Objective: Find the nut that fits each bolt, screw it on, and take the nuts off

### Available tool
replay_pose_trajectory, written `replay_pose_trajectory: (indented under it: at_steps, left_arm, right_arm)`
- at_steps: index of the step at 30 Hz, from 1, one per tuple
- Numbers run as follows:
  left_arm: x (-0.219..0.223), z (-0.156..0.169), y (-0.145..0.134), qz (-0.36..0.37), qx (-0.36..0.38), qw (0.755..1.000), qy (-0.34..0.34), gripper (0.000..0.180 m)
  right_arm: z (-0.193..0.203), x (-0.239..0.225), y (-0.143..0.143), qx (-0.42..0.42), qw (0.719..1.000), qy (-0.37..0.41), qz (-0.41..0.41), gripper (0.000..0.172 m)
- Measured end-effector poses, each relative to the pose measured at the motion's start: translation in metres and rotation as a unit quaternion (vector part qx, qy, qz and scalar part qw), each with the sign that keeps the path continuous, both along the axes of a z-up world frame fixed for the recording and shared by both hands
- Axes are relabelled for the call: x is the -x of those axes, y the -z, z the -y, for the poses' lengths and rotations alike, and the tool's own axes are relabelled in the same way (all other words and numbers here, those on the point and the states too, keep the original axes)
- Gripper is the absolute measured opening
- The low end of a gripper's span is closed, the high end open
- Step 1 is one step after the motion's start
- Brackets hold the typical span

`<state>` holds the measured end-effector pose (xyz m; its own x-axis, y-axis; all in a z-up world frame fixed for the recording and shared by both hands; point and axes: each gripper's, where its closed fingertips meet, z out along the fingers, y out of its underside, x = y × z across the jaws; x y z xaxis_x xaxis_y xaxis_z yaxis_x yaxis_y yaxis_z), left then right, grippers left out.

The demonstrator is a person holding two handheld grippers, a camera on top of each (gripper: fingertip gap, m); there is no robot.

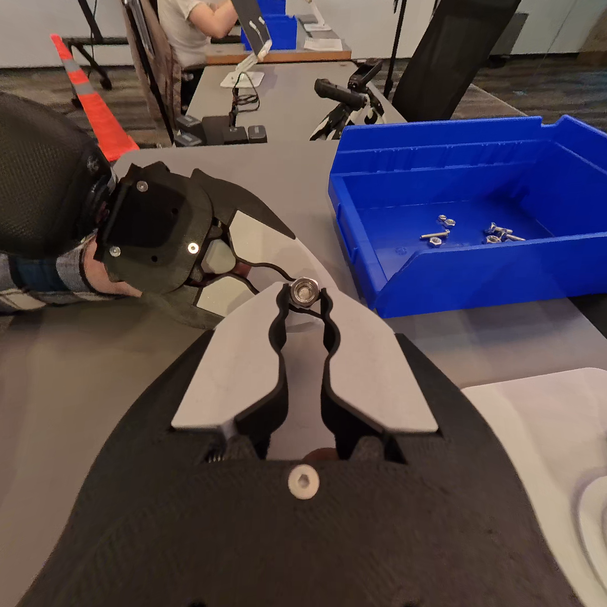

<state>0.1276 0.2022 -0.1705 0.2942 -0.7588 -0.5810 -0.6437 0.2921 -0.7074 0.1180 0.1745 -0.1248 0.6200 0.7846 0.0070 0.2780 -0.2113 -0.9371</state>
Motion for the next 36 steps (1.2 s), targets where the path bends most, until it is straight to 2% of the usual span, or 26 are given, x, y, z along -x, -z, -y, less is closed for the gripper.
replay_pose_trajectory:
  at_steps: [13, 25, 29, 34, 36]
  left_arm:
    - [0.016, -0.021, -0.007, -0.007, -0.041, 0.997, -0.072, 0.014]
    - [0.013, -0.019, -0.008, 0.018, -0.011, 0.998, -0.059, 0.014]
    - [0.012, -0.018, -0.007, 0.020, -0.008, 0.998, -0.055, 0.014]
    - [0.010, -0.016, -0.001, 0.011, 0.005, 0.999, -0.046, 0.014]
    - [0.009, -0.015, 0.002, 0.005, 0.009, 0.999, -0.044, 0.014]
  right_arm:
    - [-0.019, 0.009, -0.005, 0.044, 0.989, 0.074, -0.118, 0.018]
    - [-0.020, 0.011, -0.009, 0.037, 0.989, 0.076, -0.121, 0.023]
    - [-0.020, 0.012, -0.010, 0.027, 0.990, 0.073, -0.117, 0.008]
    - [-0.022, 0.009, -0.006, 0.041, 0.988, 0.068, -0.129, 0.006]
    - [-0.021, 0.005, -0.007, 0.036, 0.987, 0.066, -0.142, 0.000]
